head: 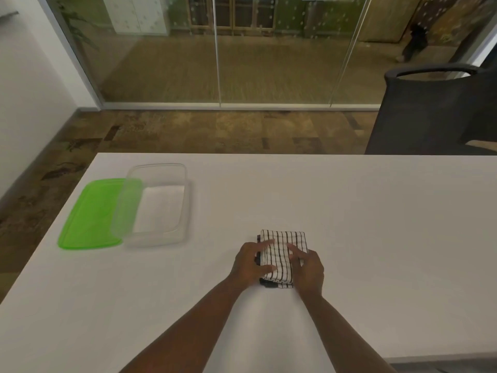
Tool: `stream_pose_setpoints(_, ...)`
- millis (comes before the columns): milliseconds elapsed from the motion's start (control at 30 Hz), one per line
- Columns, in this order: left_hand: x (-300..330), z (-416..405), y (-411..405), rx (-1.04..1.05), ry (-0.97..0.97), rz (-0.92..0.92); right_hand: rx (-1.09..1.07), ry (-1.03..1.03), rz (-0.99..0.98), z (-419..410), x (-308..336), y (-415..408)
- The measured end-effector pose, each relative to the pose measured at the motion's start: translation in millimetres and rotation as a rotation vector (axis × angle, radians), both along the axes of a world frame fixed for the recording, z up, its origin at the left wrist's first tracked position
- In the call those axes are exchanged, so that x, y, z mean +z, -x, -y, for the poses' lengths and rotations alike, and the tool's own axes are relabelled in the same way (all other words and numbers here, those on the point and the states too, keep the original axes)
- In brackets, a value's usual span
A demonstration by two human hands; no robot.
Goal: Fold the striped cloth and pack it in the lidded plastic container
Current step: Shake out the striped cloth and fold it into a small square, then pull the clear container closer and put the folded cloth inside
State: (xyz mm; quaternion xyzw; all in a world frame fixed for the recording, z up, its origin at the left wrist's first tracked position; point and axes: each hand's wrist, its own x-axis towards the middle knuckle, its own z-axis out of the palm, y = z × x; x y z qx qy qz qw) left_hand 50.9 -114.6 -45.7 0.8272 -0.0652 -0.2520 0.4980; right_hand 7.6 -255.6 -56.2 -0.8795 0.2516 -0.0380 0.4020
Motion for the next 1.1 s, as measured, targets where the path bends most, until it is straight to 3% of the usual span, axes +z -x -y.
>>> stream_pose_setpoints(133, -22.2, -3.0, 2.6, -0.157, -0.412, 0.154, 0.146, 0.286, -0.182, 6.2, -7.5, 5.5)
stream_pose_setpoints(200, -27.8, -5.1, 0.2, -0.236, -0.624, 0.219, 0.212, 0.492, -0.148, 3.0, -8.4, 8.8)
stream_pose_setpoints(300, -29.0, -6.5, -1.6, -0.317, -0.768, 0.232, 0.384, 0.645, -0.081, -2.9, -16.5, 11.4)
stream_pose_setpoints(500, -26.7, -7.9, 2.0, -0.371, -0.732, 0.089, 0.572, 0.581, -0.239, 8.3, -32.2, 7.6)
stream_pose_setpoints(567, -17.7, -11.1, 3.3, -0.319, -0.674, 0.136, 0.578, 0.598, -0.253, 8.8, -33.4, 6.6)
stream_pose_setpoints(667, 3.5, -25.9, 6.9, -0.020, -0.577, 0.492, 0.562, 0.594, -0.262, 7.8, -32.8, 5.9)
stream_pose_setpoints(733, 16.6, -42.8, 3.3, 0.181, -0.633, 0.792, 0.557, 0.565, -0.269, 7.5, -30.7, 4.7)
stream_pose_setpoints(800, 24.3, -64.0, -5.4, 0.303, -0.732, 0.899, 0.562, 0.539, -0.274, 6.6, -25.5, 3.4)
stream_pose_setpoints(933, 28.7, -119.2, -20.3, 0.373, -0.843, 0.740, 0.432, 0.400, -0.099, 5.3, -8.5, 0.3)
stream_pose_setpoints(1100, 22.9, -170.8, -29.7, 0.149, -0.971, 0.535, 0.280, 0.257, 0.131, -5.1, 17.8, -6.9)
